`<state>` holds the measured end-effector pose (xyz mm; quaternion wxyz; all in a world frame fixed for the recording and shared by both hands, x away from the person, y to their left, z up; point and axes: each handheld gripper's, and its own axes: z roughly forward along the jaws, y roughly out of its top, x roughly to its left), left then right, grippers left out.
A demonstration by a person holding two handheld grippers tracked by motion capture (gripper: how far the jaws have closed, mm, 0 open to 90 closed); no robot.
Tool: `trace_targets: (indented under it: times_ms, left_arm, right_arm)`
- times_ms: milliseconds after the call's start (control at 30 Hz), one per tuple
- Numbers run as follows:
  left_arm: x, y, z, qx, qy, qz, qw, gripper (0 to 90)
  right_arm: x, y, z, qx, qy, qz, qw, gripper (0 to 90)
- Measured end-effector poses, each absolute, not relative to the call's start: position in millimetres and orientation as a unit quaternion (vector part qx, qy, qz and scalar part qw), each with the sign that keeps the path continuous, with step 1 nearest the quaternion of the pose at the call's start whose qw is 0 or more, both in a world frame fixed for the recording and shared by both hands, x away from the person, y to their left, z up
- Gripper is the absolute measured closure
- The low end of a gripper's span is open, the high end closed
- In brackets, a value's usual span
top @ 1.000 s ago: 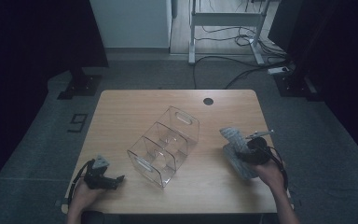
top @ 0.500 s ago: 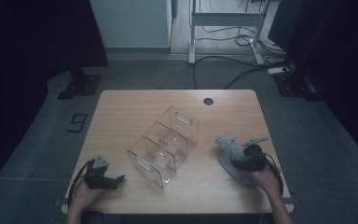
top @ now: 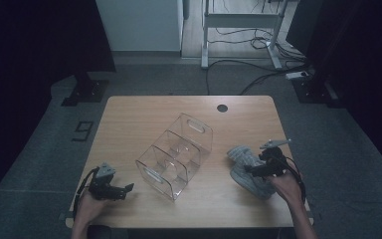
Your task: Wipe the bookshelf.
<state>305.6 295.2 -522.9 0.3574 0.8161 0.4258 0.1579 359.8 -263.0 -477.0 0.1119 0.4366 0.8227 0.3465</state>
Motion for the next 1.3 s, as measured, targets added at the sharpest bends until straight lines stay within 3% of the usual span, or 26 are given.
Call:
trace_targets:
  times_ms: [400,1300]
  left_arm:
    - [304,273,-504,0.807,0.404,0.166,0.397,0.0]
    - [317,242,-506,0.823,0.386,0.157,0.387,0.0]
  right_arm:
    - [375,-215,-462,0.371,0.839,0.392,0.072,13.5]
    - [440,-145,-441,0.308,0.844,0.437,0.038,15.8]
